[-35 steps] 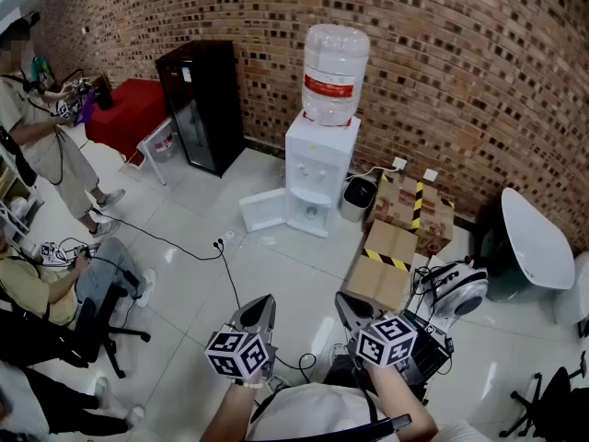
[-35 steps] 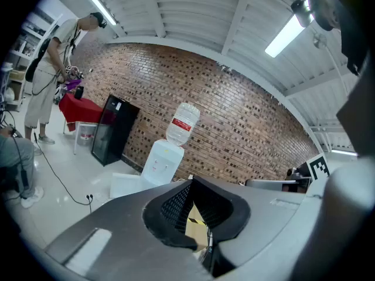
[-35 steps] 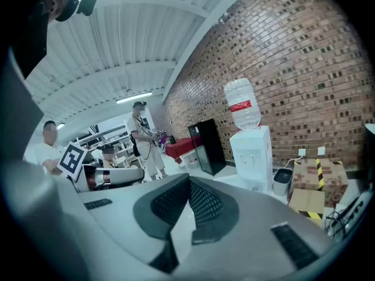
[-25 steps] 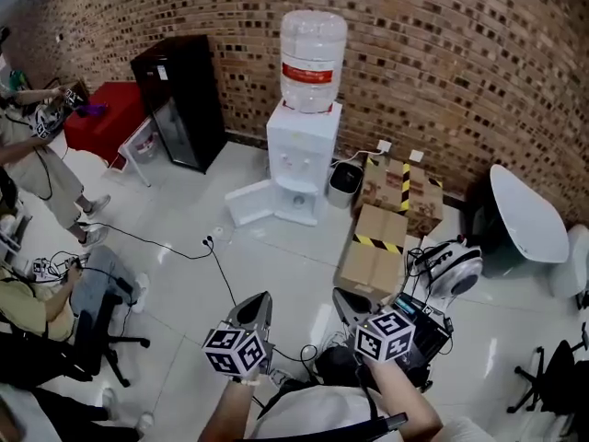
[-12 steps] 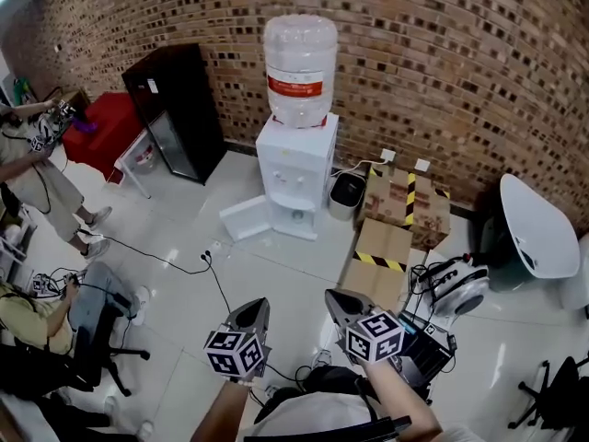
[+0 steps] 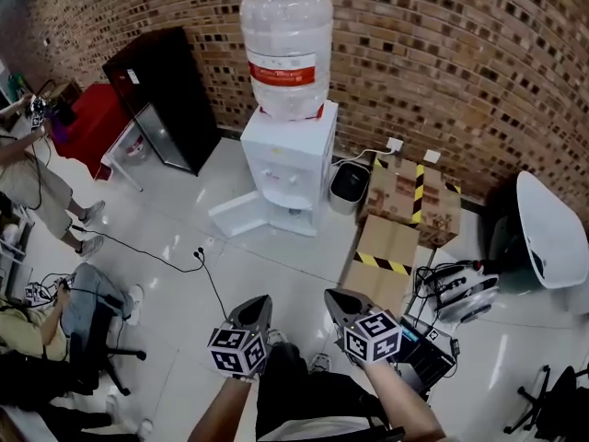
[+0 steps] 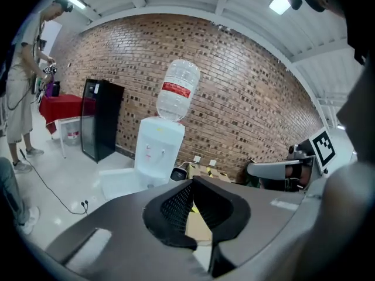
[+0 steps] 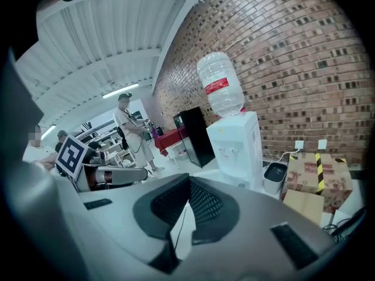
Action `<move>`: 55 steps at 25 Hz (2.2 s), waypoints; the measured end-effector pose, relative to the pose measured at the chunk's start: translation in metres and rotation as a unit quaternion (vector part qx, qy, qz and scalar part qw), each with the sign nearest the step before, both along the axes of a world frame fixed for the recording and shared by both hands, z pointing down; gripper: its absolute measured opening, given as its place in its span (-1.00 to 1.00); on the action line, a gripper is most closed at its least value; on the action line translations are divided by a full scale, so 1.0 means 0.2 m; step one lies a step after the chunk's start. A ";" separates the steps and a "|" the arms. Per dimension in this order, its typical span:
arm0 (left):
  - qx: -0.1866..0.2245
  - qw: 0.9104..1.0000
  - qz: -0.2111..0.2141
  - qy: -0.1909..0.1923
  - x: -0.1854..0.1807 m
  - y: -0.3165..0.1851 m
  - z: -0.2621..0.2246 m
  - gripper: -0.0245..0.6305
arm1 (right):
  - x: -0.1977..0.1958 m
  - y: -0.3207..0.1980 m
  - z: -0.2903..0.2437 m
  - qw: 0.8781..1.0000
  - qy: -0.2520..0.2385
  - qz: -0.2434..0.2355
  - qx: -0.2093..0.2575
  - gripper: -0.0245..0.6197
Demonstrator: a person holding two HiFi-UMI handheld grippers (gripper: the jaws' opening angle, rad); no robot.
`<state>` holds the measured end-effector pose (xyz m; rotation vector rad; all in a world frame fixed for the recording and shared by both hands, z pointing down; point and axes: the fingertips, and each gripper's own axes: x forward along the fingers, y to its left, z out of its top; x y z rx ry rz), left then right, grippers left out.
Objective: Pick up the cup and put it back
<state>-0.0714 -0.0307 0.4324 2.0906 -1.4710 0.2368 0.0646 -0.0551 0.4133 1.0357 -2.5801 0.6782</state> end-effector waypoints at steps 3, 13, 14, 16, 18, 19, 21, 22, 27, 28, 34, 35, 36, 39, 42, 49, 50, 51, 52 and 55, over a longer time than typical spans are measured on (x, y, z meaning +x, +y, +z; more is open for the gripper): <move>-0.006 1.000 0.004 -0.003 -0.01 -0.16 0.11 -0.93 | -0.01 -0.14 0.12 1.000 0.005 0.004 -0.006 -0.89; -0.011 0.998 0.043 -0.040 -0.06 -0.83 0.81 -0.66 | -0.12 -0.72 0.77 1.000 0.011 0.021 -0.003 -0.89; -0.016 0.998 0.047 -0.049 -0.06 -0.90 0.93 -0.56 | -0.12 -0.78 0.86 1.000 0.011 0.022 -0.002 -0.89; -0.024 0.996 0.050 -0.065 -0.06 -1.04 1.19 -0.40 | -0.13 -0.89 1.04 1.000 0.009 0.024 0.000 -0.89; -0.027 0.995 0.054 -0.082 -0.07 -1.18 1.44 -0.30 | -0.14 -0.99 1.23 1.000 0.008 0.028 0.003 -0.89; -0.027 0.994 0.057 -0.090 -0.06 -1.25 1.57 -0.25 | -0.14 -1.03 1.33 0.999 0.009 0.030 0.005 -0.89; -0.024 0.992 0.059 -0.106 -0.06 -1.38 1.81 -0.19 | -0.14 -1.09 1.48 0.999 0.006 0.033 0.009 -0.89; -0.023 0.991 0.061 -0.115 -0.06 -1.44 1.93 -0.16 | -0.14 -1.12 1.53 0.999 0.003 0.034 0.011 -0.89; -0.022 0.988 0.055 -0.140 -0.09 -1.71 2.49 0.07 | -0.16 -1.23 1.76 0.999 -0.018 0.035 0.022 -0.89; -0.019 0.989 0.051 -0.140 -0.09 -1.77 2.58 0.08 | -0.17 -1.25 1.81 0.999 -0.023 0.035 0.024 -0.89; 0.000 0.990 0.014 -0.142 -0.10 -2.15 2.99 0.19 | -0.19 -1.39 2.10 0.997 -0.051 0.037 0.038 -0.89; 0.002 0.990 0.011 -0.141 -0.10 -2.21 3.04 0.23 | -0.20 -1.42 2.15 0.997 -0.056 0.038 0.040 -0.89; 0.005 0.990 0.010 -0.141 -0.08 -2.26 3.10 0.24 | -0.20 -1.45 2.20 0.996 -0.061 0.038 0.043 -0.89; 0.017 0.989 0.009 -0.148 -0.04 -2.42 3.24 0.28 | -0.21 -1.52 2.36 0.995 -0.075 0.040 0.050 -0.89; 0.020 0.990 -0.006 -0.142 -0.04 -2.56 3.36 0.49 | -0.22 -1.58 2.50 0.994 -0.084 0.041 0.055 -0.89; 0.027 0.986 -0.019 -0.163 -0.06 -2.70 3.50 0.49 | -0.20 -1.61 2.65 0.995 -0.076 0.048 0.049 -0.89; 0.028 0.986 -0.020 -0.164 -0.07 -2.72 3.51 0.48 | -0.20 -1.62 2.66 0.995 -0.076 0.050 0.049 -0.89; 0.028 0.986 -0.018 -0.164 -0.07 -2.73 3.52 0.47 | -0.19 -1.63 2.67 0.995 -0.075 0.050 0.049 -0.89; 0.027 0.986 -0.015 -0.165 -0.06 -2.75 3.53 0.46 | -0.19 -1.63 2.68 0.995 -0.073 0.051 0.049 -0.89; 0.027 0.986 -0.017 -0.166 -0.06 -2.78 3.56 0.45 | -0.18 -1.65 2.71 0.995 -0.073 0.054 0.045 -0.89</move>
